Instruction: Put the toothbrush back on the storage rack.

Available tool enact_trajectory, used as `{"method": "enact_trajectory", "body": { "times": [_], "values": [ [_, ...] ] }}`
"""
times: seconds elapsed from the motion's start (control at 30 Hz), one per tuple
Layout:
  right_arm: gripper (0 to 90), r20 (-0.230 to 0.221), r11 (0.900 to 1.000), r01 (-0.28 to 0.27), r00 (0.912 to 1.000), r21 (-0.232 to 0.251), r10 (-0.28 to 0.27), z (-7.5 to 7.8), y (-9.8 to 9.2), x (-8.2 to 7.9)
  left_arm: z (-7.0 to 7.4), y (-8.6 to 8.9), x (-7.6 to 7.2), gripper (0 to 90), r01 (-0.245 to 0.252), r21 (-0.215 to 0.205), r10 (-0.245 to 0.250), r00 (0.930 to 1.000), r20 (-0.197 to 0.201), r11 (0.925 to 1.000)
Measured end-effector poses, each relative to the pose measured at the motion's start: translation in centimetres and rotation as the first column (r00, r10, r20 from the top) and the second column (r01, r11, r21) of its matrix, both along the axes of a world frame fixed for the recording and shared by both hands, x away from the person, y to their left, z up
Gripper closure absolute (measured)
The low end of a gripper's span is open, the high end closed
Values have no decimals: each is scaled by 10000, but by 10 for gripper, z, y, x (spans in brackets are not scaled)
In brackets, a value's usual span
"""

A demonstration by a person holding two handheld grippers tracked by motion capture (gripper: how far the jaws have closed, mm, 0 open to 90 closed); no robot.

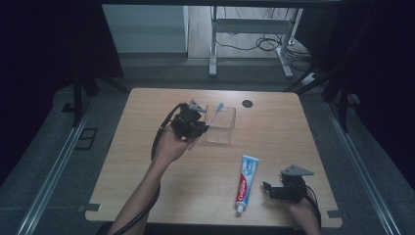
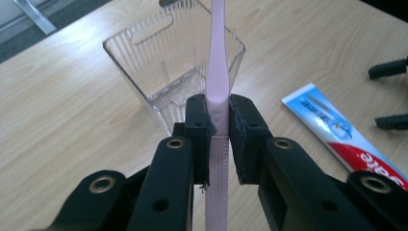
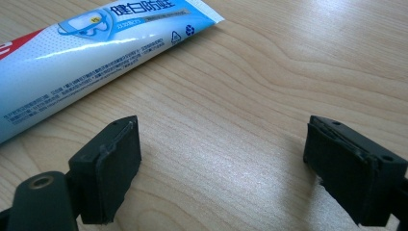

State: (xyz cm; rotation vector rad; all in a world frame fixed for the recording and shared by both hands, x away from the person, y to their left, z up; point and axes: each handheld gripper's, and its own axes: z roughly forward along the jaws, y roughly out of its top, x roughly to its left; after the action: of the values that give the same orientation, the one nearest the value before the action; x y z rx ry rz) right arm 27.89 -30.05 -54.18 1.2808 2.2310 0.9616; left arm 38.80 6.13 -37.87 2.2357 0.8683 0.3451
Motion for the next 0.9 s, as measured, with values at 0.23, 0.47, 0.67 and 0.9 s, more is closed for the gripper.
{"method": "enact_trajectory", "body": {
  "times": [0.23, 0.47, 0.67, 0.9],
  "values": [
    [127, 3, 10000, -2, 10000, -8, 2, 0, 0, 0, 3, -8, 9, 789, 71, -59, -69, 9996, 277, 10000],
    [127, 6, 10000, -5, 10000, -9, 5, 0, 0, 0, 5, -17, 19, 789, 131, -102, -125, 9987, 490, 9999],
    [127, 0, 10000, -8, 10000, -7, 8, 0, 0, 0, 7, -23, 29, 789, 112, -325, -91, 9979, 640, 9994],
    [127, -7, 10000, -7, 10000, 1, 7, 0, 0, 0, 5, -30, 42, 789, 26, -401, 4, 9972, 743, 9992]
  ]
}}
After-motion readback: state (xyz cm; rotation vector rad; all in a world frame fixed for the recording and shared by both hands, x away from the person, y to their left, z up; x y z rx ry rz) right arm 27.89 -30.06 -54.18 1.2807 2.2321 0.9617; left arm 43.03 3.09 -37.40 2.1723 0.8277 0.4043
